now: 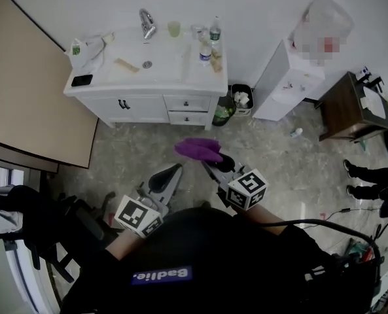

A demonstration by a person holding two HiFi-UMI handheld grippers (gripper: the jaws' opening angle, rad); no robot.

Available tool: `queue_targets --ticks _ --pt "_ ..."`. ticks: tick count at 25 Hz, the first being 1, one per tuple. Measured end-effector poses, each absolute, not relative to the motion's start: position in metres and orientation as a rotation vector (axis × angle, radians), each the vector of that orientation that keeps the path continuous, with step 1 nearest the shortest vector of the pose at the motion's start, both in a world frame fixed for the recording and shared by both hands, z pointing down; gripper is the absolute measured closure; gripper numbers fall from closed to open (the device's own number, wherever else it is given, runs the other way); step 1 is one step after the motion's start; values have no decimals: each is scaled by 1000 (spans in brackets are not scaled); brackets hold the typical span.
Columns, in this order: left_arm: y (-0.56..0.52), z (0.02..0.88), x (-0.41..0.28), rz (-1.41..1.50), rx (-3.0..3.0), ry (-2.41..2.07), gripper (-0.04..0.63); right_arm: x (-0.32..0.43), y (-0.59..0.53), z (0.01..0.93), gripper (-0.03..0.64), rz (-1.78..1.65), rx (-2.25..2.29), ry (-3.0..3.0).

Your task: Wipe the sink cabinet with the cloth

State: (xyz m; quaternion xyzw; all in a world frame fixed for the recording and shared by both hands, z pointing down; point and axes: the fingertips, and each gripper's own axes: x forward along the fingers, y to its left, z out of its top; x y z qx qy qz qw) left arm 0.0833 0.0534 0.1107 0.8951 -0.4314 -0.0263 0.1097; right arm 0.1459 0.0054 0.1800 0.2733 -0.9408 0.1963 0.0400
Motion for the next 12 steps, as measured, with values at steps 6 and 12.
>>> queue_targets --ticks 6,12 --pt "77 102 78 -57 2692 -1157 591 141 37 152 529 534 942 -2914" --pt "90 105 60 -49 2682 -1109 591 127 56 139 529 494 978 -2924"
